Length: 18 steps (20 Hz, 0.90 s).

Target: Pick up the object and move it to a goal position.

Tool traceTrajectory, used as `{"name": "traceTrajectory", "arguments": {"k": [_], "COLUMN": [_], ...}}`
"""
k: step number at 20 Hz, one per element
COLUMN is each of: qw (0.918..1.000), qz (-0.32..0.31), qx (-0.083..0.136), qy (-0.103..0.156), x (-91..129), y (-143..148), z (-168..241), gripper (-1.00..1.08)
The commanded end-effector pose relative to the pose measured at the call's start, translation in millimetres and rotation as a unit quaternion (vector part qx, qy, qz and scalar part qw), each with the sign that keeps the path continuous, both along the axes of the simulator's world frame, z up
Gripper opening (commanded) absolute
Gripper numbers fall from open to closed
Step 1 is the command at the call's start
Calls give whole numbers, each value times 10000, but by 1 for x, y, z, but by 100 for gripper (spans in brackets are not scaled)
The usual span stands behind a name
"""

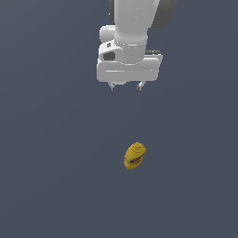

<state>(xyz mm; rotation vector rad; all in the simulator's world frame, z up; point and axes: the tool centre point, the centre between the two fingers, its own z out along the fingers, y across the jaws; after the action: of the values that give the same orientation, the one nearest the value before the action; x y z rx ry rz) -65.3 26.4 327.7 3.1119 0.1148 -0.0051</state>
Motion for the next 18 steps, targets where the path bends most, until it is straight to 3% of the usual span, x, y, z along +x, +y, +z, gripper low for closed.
{"name": "traceTrajectory", "arguments": {"k": [1, 10, 18], "qw": [10000, 9998, 9999], "qz": [0, 165, 48], "qx": [0, 68, 72], "qy": [0, 134, 127], "x": [0, -4, 0], "y": [0, 31, 31], "z": [0, -5, -6], "gripper": [100, 100, 100]}}
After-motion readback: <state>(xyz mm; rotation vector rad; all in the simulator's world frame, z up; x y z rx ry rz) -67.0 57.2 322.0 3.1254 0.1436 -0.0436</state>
